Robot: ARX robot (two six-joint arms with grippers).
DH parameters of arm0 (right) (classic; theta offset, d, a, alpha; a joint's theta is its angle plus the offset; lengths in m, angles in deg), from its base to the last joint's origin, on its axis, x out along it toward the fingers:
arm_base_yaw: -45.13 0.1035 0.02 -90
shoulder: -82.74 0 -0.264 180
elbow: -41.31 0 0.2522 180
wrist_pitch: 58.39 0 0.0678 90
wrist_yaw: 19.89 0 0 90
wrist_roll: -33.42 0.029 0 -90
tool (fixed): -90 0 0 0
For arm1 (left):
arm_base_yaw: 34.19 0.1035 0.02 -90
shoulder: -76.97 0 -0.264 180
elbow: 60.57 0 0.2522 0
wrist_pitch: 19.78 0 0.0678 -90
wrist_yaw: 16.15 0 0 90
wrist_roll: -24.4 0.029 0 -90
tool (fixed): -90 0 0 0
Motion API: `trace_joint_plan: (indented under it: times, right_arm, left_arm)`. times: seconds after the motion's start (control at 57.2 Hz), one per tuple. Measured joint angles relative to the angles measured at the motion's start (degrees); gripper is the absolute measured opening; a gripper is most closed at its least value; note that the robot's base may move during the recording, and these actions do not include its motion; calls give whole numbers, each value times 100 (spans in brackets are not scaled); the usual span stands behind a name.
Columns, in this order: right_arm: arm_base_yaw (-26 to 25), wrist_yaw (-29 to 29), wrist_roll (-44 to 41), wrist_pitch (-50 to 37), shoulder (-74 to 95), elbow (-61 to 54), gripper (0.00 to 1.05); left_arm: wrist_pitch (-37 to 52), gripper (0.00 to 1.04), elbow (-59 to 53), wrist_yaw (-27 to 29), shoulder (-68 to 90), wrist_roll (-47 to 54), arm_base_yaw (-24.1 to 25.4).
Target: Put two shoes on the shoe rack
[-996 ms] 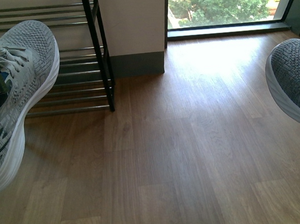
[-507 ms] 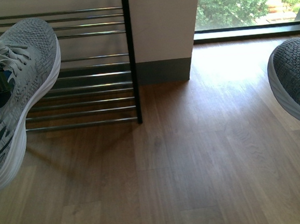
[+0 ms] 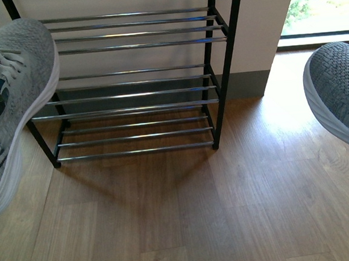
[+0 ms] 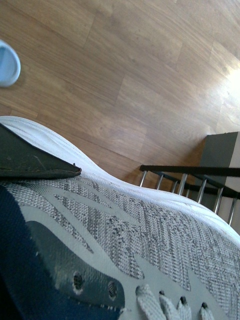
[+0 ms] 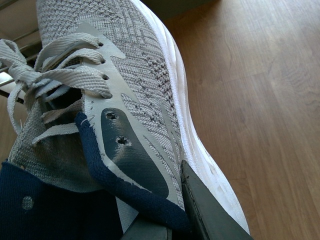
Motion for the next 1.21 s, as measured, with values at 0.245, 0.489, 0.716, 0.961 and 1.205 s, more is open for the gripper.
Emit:
trace_joint_plan:
  times: [0.245,0.489,0.716,0.961,1.205]
  right_arm:
    - [-33,-94,-4,0,-4,-2,1]
    - [-33,-55,-2,0,-4,-2,1]
    - [-33,-52,-2,0,-4,-2,1]
    - [-33,-83,-2,0,-2,-2,1]
    - [-15,-52,0,0,11,-2,1]
  left_arm:
    - [-2,1,-2,-92,0,0,-63]
    - [-2,1,-2,-68,0,17,-63]
    - [-2,1,-2,-55,-2,20,-63]
    - [-2,1,-2,-72,0,20,-74]
    - [-2,1,-2,-50,0,20,-48]
